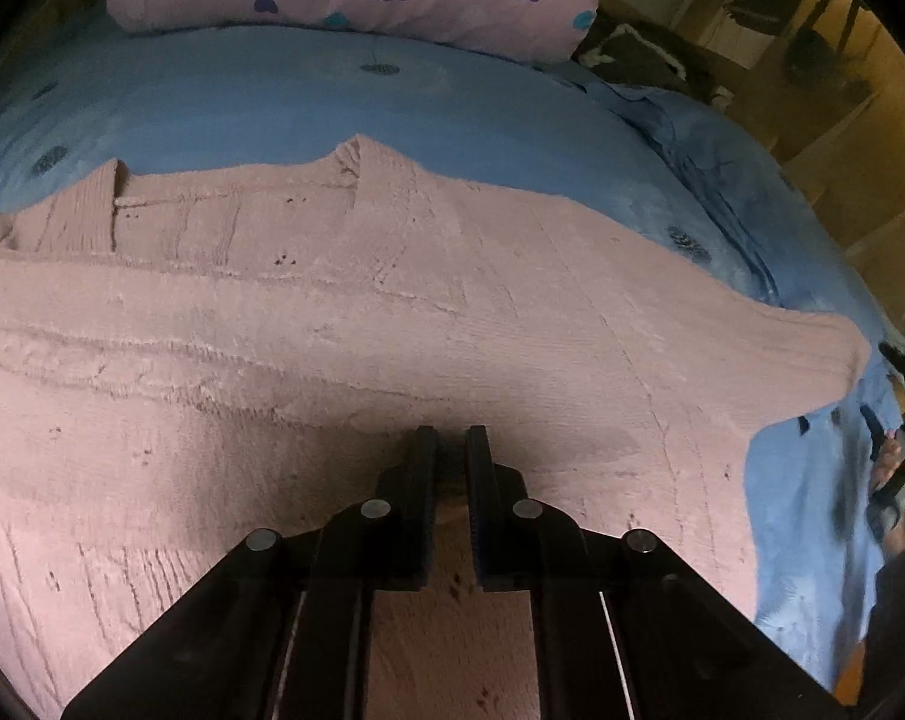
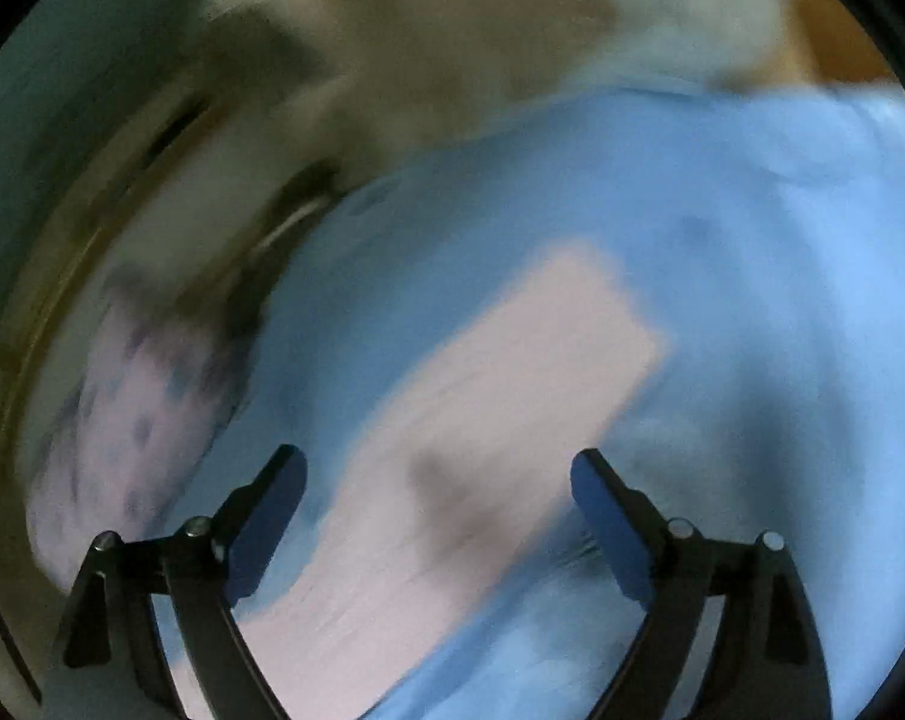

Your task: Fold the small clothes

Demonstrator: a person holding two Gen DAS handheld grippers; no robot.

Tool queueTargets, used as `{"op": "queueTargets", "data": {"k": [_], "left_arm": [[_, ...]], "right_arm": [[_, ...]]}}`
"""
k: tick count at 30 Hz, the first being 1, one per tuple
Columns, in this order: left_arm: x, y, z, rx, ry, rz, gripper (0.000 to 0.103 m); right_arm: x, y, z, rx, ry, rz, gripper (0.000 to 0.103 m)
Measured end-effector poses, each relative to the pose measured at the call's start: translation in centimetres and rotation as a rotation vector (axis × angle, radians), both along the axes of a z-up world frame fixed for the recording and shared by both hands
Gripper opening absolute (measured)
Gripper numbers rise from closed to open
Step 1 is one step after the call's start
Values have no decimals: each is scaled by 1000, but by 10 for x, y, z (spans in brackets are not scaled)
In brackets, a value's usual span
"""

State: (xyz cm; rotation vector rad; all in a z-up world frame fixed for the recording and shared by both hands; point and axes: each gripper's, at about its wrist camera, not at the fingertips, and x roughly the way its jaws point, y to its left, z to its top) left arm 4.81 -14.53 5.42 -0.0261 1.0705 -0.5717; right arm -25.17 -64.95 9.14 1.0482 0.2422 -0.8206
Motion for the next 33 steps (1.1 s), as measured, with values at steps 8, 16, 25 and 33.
{"op": "queueTargets", "data": {"k": [8, 16, 25, 33], "left_arm": [[-7, -4, -3, 22, -45, 1, 0], [-6, -4, -3, 22, -40, -4, 0], [-7, -3, -3, 13, -28, 8, 0], [-2, 7, -3, -49, 33, 35, 0]], "right_arm": [[-1, -54, -33, 153, -170, -35, 66], [17, -38, 10, -61, -14, 3, 8], [107, 80, 106, -596, 271, 364, 6], [198, 258, 73, -661, 424, 821, 6]]}}
